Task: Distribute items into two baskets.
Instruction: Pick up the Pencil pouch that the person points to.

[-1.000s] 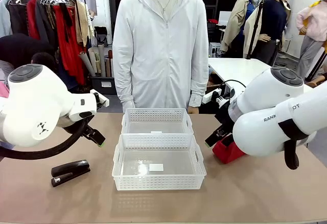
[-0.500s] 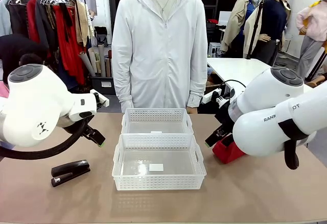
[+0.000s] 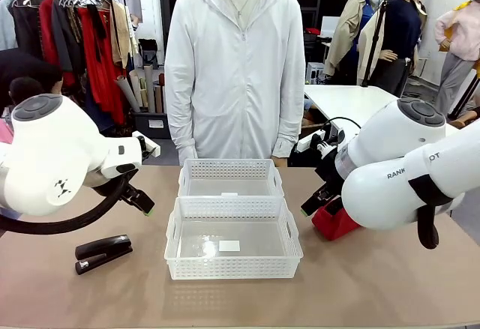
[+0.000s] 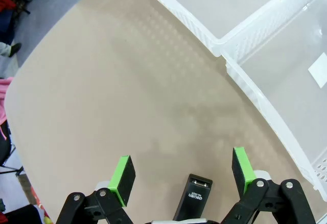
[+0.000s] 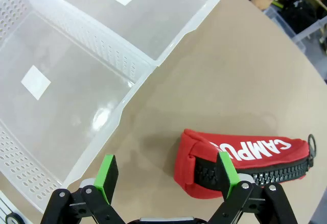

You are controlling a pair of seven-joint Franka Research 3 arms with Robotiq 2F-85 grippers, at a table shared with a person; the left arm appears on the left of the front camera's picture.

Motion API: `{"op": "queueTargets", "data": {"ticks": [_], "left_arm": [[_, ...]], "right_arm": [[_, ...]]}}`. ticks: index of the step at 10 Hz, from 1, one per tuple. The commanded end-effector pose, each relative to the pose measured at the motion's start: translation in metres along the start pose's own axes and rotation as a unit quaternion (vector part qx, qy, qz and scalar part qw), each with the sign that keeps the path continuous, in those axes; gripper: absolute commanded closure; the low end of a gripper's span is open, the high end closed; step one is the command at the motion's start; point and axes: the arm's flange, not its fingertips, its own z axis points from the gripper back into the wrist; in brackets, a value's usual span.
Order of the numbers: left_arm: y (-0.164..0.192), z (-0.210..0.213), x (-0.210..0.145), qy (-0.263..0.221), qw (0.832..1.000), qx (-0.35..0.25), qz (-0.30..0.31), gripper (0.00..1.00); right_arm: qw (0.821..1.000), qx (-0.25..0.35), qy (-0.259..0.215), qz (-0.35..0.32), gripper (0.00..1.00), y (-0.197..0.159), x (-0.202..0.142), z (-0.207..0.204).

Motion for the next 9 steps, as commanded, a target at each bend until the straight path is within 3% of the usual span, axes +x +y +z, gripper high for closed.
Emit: {"op": "queueTargets", "data": {"ticks": [1,4,6,9], "left_arm": [[0.001,0.003,0.001,0.005,1.000,-0.007,-0.006,0.02],[0.025,0.022,0.003,0.011,0.999,-0.041,0.004,0.02],[0.043,0.032,0.007,-0.001,0.999,-0.042,0.032,0.02],[0.068,0.071,0.003,-0.010,0.994,-0.087,0.065,0.02]], "right_arm": [[1.000,0.007,0.014,0.008,0.00,-0.002,0.001,0.002],[0.996,0.071,0.050,0.021,0.00,-0.022,0.015,0.008],[0.995,0.080,0.052,0.013,0.00,-0.045,0.022,0.010],[0.992,0.107,0.066,-0.019,0.00,-0.097,0.031,0.006]]}}
